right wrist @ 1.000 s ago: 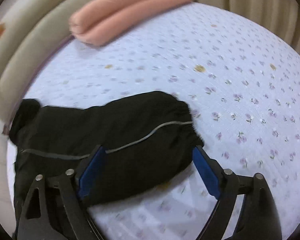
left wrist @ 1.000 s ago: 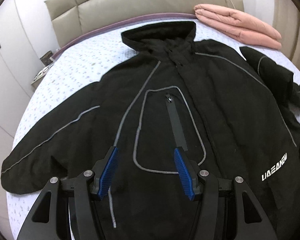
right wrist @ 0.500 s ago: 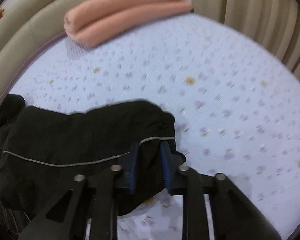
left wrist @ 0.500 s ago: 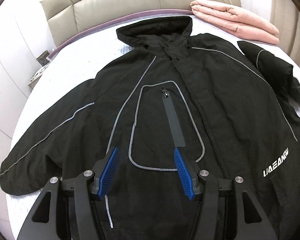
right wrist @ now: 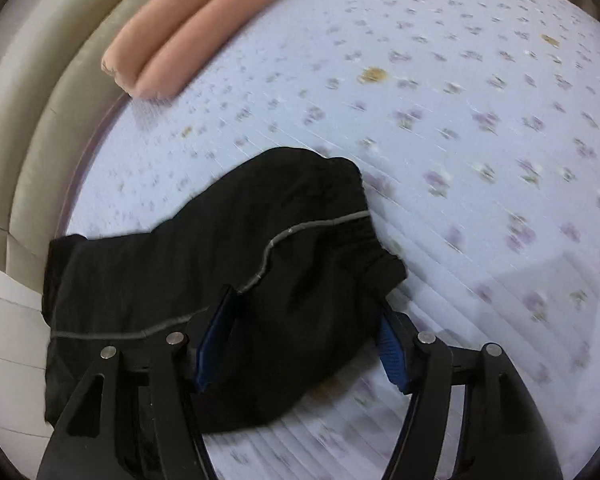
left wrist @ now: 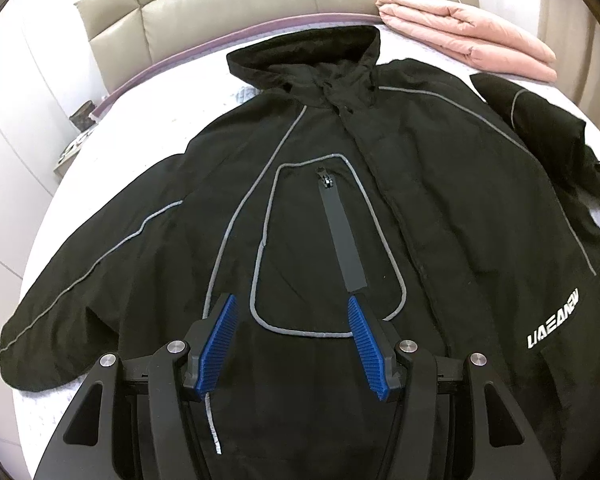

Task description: Fold large clothes

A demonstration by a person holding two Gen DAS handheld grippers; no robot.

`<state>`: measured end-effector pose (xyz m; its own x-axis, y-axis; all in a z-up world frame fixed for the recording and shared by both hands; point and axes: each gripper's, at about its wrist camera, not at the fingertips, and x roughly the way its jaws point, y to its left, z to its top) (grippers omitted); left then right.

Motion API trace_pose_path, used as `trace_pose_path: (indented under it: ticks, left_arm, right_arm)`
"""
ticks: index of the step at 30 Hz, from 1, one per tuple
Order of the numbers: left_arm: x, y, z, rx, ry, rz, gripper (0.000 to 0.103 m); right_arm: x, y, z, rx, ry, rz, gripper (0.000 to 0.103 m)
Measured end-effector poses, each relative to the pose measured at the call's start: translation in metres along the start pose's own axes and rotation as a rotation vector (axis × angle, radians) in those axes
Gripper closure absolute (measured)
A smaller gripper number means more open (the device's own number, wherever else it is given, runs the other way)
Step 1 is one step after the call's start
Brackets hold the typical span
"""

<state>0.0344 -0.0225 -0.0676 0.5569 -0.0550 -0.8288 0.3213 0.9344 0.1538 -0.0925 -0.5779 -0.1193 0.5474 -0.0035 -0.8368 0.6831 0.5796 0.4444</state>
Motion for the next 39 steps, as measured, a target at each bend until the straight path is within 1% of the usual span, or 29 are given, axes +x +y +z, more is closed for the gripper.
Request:
trace_pose_path:
  ticks: [1, 2, 4, 5, 6, 7, 9, 10, 11, 12, 14, 16, 17, 18, 20, 22, 24, 25, 27, 29, 30, 31, 33, 36, 39]
  left_arm:
    - [0.001, -0.001, 0.0, 0.004, 0.005, 0.002, 0.043]
    - [0.002, -0.001, -0.001, 0.006, 0.007, 0.003, 0.043]
    - [0.001, 0.0, -0.001, 0.006, 0.005, 0.003, 0.043]
    - [0.0, 0.001, -0.001, 0.003, 0.001, 0.001, 0.043]
    - [-0.002, 0.002, -0.001, 0.0, -0.004, -0.002, 0.043]
    - [-0.003, 0.002, -0.001, -0.003, -0.008, -0.003, 0.043]
    - [-0.004, 0.002, -0.001, -0.005, -0.011, -0.001, 0.043]
    - [-0.003, 0.002, -0.002, -0.005, -0.008, -0.001, 0.043]
    - [-0.002, 0.001, -0.002, -0.004, -0.006, 0.0, 0.043]
    - [-0.001, 0.001, -0.002, -0.002, 0.0, 0.001, 0.043]
    - [0.002, 0.001, -0.003, -0.007, 0.006, 0.007, 0.043]
    - [0.004, 0.002, -0.002, -0.012, 0.01, 0.008, 0.043]
    - [0.005, 0.003, -0.002, -0.015, 0.012, 0.009, 0.043]
    - [0.006, 0.003, -0.002, -0.017, 0.013, 0.009, 0.043]
    - [0.008, 0.004, 0.0, -0.019, 0.013, 0.014, 0.043]
    - [0.007, 0.005, 0.004, -0.02, -0.008, 0.026, 0.043]
    - [0.003, 0.006, 0.008, -0.018, -0.049, 0.049, 0.043]
    - [-0.002, 0.008, 0.012, -0.023, -0.081, 0.062, 0.043]
    - [-0.009, 0.015, 0.018, -0.047, -0.106, 0.059, 0.043]
    - [-0.018, 0.026, 0.029, -0.09, -0.096, 0.039, 0.043]
    - [-0.025, 0.035, 0.037, -0.125, -0.095, 0.021, 0.043]
    - [-0.031, 0.043, 0.043, -0.15, -0.098, 0.007, 0.043]
    - [-0.041, 0.06, 0.051, -0.185, -0.108, -0.014, 0.043]
    - [-0.047, 0.087, 0.044, -0.25, -0.138, -0.003, 0.043]
    - [-0.038, 0.107, 0.031, -0.271, -0.139, 0.041, 0.043]
  right_arm:
    - [0.001, 0.005, 0.001, -0.015, 0.002, -0.007, 0.072]
    - [-0.001, 0.009, 0.002, -0.03, -0.009, -0.02, 0.077]
    - [-0.021, 0.02, 0.003, -0.087, -0.074, -0.048, 0.08]
    - [-0.039, 0.025, 0.005, -0.131, -0.138, -0.08, 0.081]
    - [-0.057, 0.028, 0.008, -0.167, -0.207, -0.138, 0.081]
    - [-0.068, 0.028, 0.012, -0.183, -0.257, -0.193, 0.081]
    - [-0.092, 0.018, 0.025, -0.165, -0.367, -0.351, 0.081]
    - [-0.096, 0.012, 0.029, -0.147, -0.387, -0.4, 0.081]
    - [-0.094, 0.003, 0.035, -0.126, -0.386, -0.456, 0.081]
    - [-0.083, -0.008, 0.042, -0.114, -0.34, -0.499, 0.081]
    - [-0.053, -0.023, 0.045, -0.112, -0.234, -0.534, 0.081]
    - [-0.023, -0.035, 0.04, -0.128, -0.158, -0.589, 0.081]
    - [-0.012, -0.04, 0.036, -0.137, -0.133, -0.59, 0.081]
    - [-0.01, -0.04, 0.031, -0.156, -0.16, -0.6, 0.081]
    - [-0.01, -0.034, 0.031, -0.169, -0.17, -0.614, 0.081]
    - [-0.021, -0.025, 0.03, -0.165, -0.177, -0.568, 0.081]
    - [-0.05, -0.008, 0.024, -0.158, -0.212, -0.463, 0.081]
    - [-0.059, 0.002, 0.023, -0.164, -0.225, -0.425, 0.081]
    - [-0.083, 0.03, 0.014, -0.2, -0.245, -0.337, 0.081]
    - [-0.102, 0.07, 0.002, -0.261, -0.247, -0.248, 0.081]
    - [-0.112, 0.096, -0.006, -0.305, -0.247, -0.2, 0.081]
    - [-0.12, 0.111, -0.014, -0.335, -0.25, -0.171, 0.081]
    - [-0.135, 0.165, -0.035, -0.425, -0.258, -0.092, 0.081]
    - [-0.149, 0.229, -0.067, -0.533, -0.262, -0.002, 0.081]
    - [-0.159, 0.306, -0.118, -0.675, -0.252, 0.083, 0.081]
